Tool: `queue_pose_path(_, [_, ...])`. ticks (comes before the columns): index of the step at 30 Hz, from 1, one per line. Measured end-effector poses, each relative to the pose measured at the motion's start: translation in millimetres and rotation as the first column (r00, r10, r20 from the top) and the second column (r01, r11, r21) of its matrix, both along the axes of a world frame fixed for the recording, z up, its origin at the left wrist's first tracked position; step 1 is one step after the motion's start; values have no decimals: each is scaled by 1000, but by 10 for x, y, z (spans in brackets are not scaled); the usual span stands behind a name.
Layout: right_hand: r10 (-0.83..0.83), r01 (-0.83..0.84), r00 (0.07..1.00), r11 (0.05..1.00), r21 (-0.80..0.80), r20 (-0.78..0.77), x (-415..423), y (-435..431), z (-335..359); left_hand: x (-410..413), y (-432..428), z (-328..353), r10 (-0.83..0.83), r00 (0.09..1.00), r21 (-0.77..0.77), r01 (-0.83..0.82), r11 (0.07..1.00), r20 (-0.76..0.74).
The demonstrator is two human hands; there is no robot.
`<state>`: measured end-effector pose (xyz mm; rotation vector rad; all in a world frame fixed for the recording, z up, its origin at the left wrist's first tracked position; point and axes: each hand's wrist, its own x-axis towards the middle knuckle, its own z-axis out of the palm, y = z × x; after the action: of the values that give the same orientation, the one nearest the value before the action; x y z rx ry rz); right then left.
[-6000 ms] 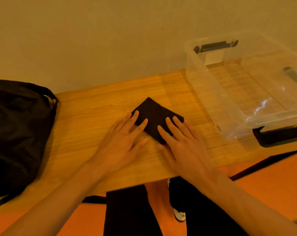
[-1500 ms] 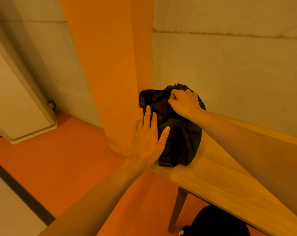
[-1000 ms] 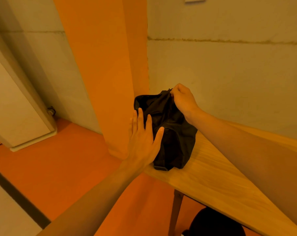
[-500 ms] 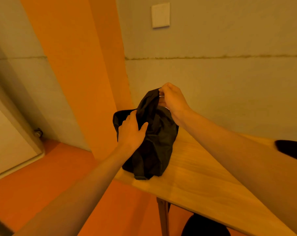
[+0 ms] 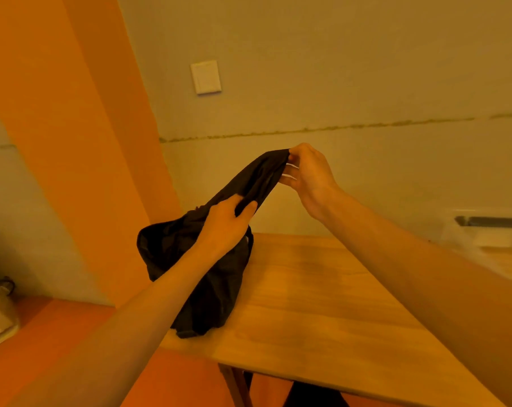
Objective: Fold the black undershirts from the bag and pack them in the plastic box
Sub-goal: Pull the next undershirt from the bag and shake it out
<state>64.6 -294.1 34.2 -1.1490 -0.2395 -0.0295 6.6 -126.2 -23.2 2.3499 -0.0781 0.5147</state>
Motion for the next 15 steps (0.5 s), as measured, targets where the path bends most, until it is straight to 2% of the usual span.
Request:
queue_pose_path(3, [-55, 55, 998, 998, 8, -24, -63, -362, 5, 49, -366, 8, -135, 983, -188, 110, 976, -126])
queue_pose_path(6, [-112, 112, 993, 994, -15, -35, -123, -755, 15, 91, -718, 7, -197, 961, -491, 79, 867, -193])
queue_pose_path(8, [-146, 146, 989, 989, -20, -30, -154, -1006, 23, 132, -935, 22, -256, 947, -695, 50, 717, -196])
queue_pose_path(10, [-183, 183, 982, 983, 0, -35, -177, -1253, 24, 166, -1146, 63, -362, 924, -845, 89, 527, -128])
queue_pose_path(12, [-233, 236, 970, 970, 54, -64, -188, -1513, 25, 150, -1377, 135, -463, 881, -894, 128, 430, -97])
queue_pose_path(14, [-290, 299, 952, 949, 100, -94, -204, -1787, 28, 125, -1608, 169, -545, 829, -886, 156, 437, -124])
queue_pose_path(15, [-315, 325, 944, 939, 113, -101, -210, -1916, 34, 115, -1717, 171, -570, 809, -861, 184, 475, -141])
